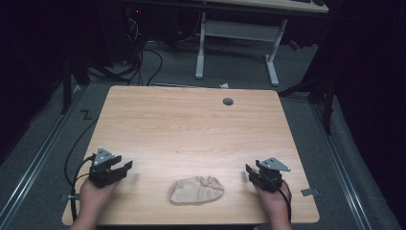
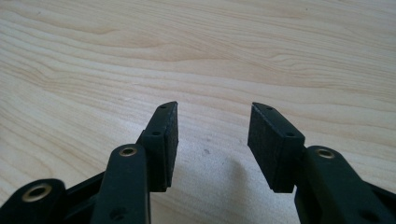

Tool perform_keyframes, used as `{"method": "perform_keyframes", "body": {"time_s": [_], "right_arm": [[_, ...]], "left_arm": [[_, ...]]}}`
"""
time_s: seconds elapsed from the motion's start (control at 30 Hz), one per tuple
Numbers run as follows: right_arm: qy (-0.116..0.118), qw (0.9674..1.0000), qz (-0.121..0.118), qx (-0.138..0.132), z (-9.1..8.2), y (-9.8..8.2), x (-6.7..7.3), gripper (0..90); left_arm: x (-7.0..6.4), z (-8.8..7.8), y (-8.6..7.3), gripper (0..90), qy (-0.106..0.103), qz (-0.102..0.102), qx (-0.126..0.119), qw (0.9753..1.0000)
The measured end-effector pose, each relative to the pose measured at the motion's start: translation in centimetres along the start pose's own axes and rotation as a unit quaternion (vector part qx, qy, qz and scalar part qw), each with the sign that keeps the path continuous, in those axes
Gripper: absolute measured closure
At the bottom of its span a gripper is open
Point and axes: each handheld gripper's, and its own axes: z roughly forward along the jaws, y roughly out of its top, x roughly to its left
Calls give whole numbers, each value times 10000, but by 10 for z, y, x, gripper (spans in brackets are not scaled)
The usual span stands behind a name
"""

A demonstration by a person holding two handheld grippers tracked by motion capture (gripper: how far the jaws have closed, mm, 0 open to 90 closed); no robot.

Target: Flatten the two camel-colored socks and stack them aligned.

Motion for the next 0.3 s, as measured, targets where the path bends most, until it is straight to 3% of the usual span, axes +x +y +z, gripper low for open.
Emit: {"method": "perform_keyframes", "body": {"time_s": [0.13,0.3], "right_arm": [[16,10000,-77,-5,-1,1,2,530],[43,9998,-194,8,0,3,9,530]], "left_arm": [[-6,5,0,472,1,196,99,9998],[-9,4,-2,470,-103,230,134,9996]]}}
